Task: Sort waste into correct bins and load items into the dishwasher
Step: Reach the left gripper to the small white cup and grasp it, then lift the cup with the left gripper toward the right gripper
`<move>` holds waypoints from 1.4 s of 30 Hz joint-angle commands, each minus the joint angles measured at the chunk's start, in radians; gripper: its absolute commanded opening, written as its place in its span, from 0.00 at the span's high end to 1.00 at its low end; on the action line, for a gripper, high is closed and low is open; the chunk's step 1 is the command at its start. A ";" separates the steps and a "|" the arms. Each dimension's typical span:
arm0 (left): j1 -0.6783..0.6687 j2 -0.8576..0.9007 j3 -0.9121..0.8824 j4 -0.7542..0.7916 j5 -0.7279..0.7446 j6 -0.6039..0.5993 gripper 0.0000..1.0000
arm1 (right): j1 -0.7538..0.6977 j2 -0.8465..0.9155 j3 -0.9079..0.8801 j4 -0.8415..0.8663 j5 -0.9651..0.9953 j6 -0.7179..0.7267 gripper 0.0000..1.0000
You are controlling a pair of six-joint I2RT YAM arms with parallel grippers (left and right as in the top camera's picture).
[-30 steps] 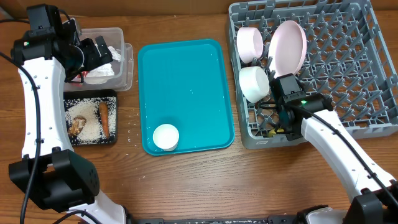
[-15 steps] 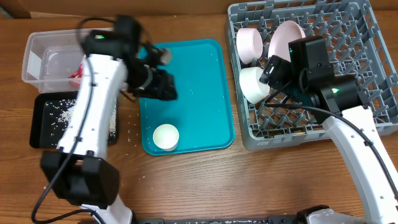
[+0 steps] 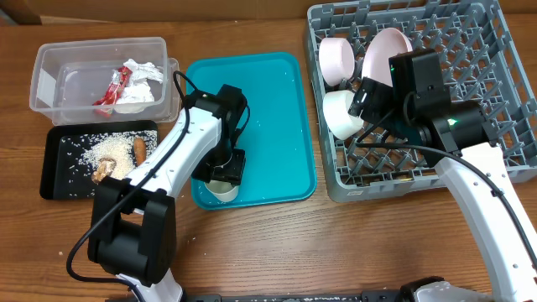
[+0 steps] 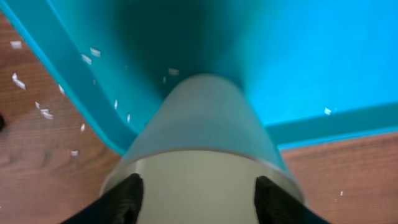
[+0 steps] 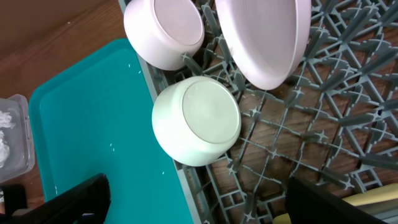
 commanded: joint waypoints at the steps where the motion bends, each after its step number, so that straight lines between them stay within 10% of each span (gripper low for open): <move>1: 0.005 -0.001 -0.022 0.040 -0.018 -0.020 0.45 | -0.002 -0.002 0.011 0.003 -0.002 -0.008 0.08; 13: 0.004 -0.002 0.212 -0.119 0.130 0.121 0.43 | -0.001 0.002 0.011 0.014 -0.021 -0.008 0.08; 22: 0.034 -0.003 0.201 -0.127 -0.066 0.103 0.39 | -0.001 0.002 0.011 0.014 -0.020 -0.008 0.08; 33: 0.101 -0.003 -0.012 0.014 0.087 0.157 0.43 | -0.001 0.014 0.011 0.014 -0.020 -0.008 0.08; 37: 0.103 -0.003 -0.040 0.067 0.079 0.150 0.96 | -0.001 0.021 0.011 0.014 -0.021 -0.008 0.08; 42: 0.106 -0.003 0.003 0.085 0.121 0.121 0.96 | -0.001 0.024 0.011 0.011 -0.054 -0.030 0.08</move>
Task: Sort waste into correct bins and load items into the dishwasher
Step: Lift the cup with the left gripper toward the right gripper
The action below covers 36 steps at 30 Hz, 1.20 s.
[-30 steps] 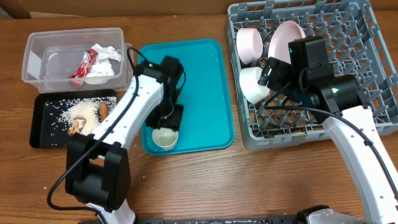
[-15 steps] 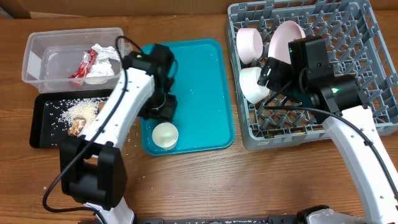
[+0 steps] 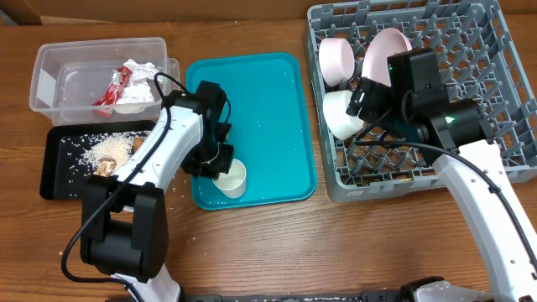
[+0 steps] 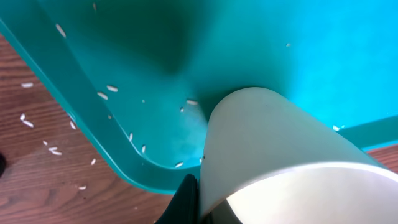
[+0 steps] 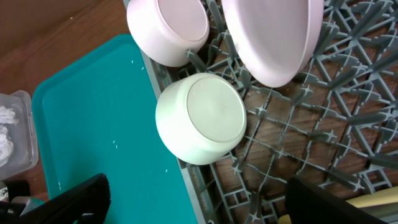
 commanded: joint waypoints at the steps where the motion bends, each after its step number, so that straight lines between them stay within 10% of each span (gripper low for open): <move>1: 0.006 -0.005 0.064 -0.003 0.104 -0.008 0.96 | -0.002 0.009 0.011 0.006 -0.058 -0.051 0.08; 7: 0.152 -0.005 0.336 -0.032 0.850 0.194 0.96 | -0.002 0.010 -0.021 0.187 -0.504 -0.167 0.08; 15: 0.248 -0.005 0.377 -0.062 1.329 0.277 0.96 | 0.000 0.072 -0.113 0.653 -0.941 -0.190 0.02; 36: 0.186 -0.005 0.377 -0.095 1.403 0.270 0.96 | 0.018 0.127 -0.113 0.938 -1.325 -0.389 0.14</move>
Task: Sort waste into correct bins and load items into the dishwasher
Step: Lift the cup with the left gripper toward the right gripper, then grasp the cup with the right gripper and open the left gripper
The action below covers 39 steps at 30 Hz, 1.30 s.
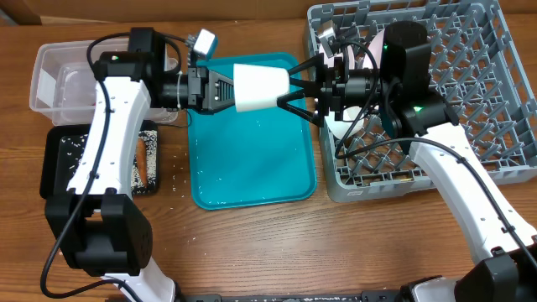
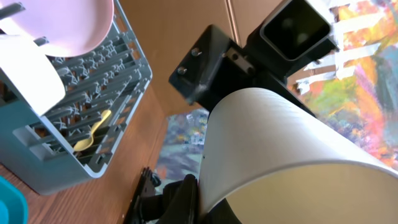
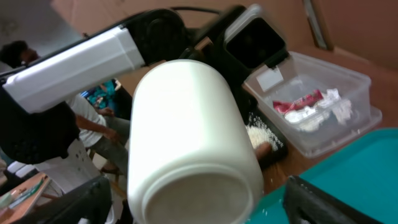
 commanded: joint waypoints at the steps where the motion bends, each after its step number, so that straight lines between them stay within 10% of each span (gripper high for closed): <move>1: -0.031 -0.007 0.017 -0.018 -0.056 0.011 0.96 | 0.015 0.004 -0.003 0.031 -0.037 -0.011 0.15; 13: -0.031 -0.007 0.017 -0.010 -0.059 0.011 0.96 | 0.030 0.004 -0.003 0.031 -0.056 -0.011 0.46; 39: -0.032 -0.007 0.017 0.023 0.039 0.010 0.96 | 0.030 0.004 -0.003 -0.021 -0.077 -0.045 0.25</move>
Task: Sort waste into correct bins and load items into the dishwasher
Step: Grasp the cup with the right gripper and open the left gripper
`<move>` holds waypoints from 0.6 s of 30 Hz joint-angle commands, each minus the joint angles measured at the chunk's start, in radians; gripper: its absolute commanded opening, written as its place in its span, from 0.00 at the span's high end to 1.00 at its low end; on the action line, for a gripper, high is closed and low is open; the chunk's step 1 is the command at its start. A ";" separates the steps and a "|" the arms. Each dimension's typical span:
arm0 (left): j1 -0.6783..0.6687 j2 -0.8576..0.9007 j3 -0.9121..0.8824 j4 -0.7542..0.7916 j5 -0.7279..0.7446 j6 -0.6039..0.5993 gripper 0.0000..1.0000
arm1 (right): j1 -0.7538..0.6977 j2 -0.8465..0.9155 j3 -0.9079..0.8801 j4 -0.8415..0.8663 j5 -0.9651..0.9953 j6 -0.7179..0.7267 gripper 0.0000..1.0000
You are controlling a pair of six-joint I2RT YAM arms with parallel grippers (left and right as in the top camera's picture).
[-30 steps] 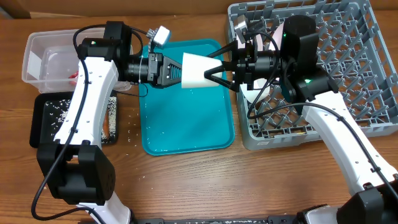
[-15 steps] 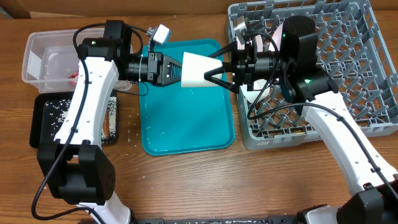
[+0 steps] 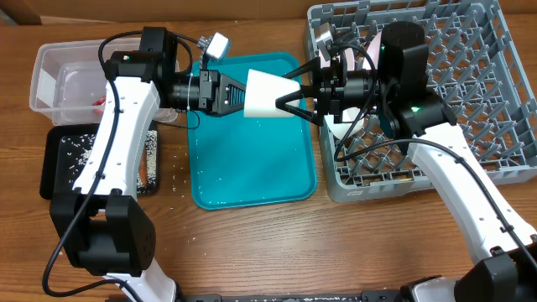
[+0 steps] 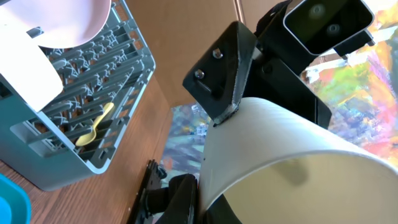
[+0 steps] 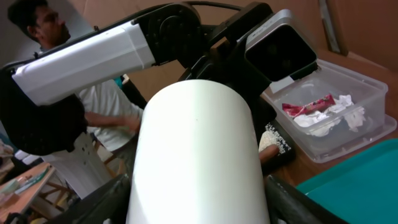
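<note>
A white cup [image 3: 267, 92] hangs on its side above the teal tray [image 3: 252, 168], wide mouth to the left. My left gripper [image 3: 238, 92] is shut on its rim, one finger inside and one outside [image 4: 186, 196]. My right gripper [image 3: 287, 95] reaches in from the grey dish rack [image 3: 470, 126] and its fingers press both sides of the cup's narrow end. In the right wrist view the cup [image 5: 196, 155] fills the space between the fingers [image 5: 115, 193]. The left wrist view has the cup [image 4: 280, 162] close up.
A clear bin [image 3: 59, 84] with wrappers stands at the back left, and a black tray [image 3: 59, 168] with rice in front of it. In the rack are a white bowl [image 3: 340, 126], a pink plate [image 4: 62, 25] and a yellow spoon [image 4: 93, 127].
The cup has shifted a little to the right, deeper between my right fingers. Those fingers stood wide apart around its base; now they lie against its sides. The left gripper still grips the rim.
First my left gripper was at the cup standing in the tray's near corner, while the right gripper hovered over the rack. Then the left held the cup tilted by its rim. Later it was lifted sideways toward the right gripper, which now clasps its base.
</note>
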 commanded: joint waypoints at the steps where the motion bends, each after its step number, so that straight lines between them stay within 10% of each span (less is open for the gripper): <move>1: 0.000 -0.007 0.017 0.009 0.064 0.003 0.96 | 0.018 0.001 -0.003 -0.011 -0.046 -0.008 0.23; 9: 0.000 -0.007 0.017 0.012 0.064 0.003 0.96 | 0.035 0.001 -0.003 -0.011 -0.045 -0.013 0.23; 18: 0.000 -0.007 0.017 0.008 0.026 0.004 0.84 | 0.024 0.001 -0.003 0.025 -0.047 -0.029 0.49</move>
